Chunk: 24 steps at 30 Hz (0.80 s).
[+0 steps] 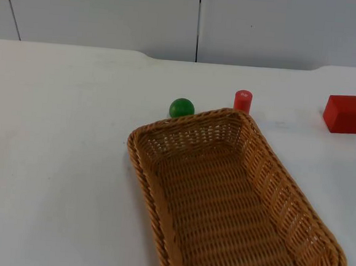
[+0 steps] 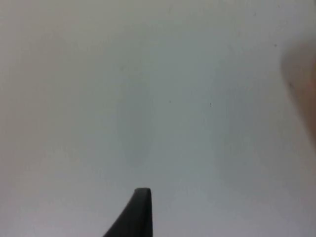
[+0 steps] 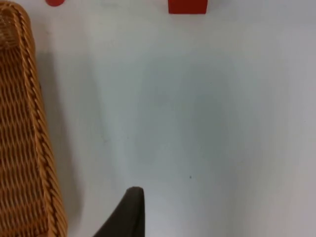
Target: Pick up the basket with the left hand and place the object to the left of the red cylinder into the basket with the right hand.
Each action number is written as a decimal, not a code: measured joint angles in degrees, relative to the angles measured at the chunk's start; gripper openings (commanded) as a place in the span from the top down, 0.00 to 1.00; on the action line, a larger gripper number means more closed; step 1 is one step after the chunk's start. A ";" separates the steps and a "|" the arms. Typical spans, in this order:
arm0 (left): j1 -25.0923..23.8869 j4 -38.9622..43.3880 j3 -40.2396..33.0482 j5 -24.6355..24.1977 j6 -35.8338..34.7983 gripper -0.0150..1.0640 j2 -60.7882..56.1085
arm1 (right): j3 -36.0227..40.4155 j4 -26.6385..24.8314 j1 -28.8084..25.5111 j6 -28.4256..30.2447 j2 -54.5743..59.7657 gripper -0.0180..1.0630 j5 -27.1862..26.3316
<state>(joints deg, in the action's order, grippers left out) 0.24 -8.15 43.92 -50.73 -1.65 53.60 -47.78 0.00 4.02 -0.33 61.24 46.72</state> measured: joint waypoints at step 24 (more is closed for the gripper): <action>19.75 -20.83 0.51 17.92 3.47 0.09 31.95 | -0.13 -0.41 0.00 0.00 0.15 0.01 -1.57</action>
<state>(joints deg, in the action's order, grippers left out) 19.99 -28.98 44.43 -32.81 1.82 85.55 -47.91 -0.41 4.02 -0.33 61.39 45.15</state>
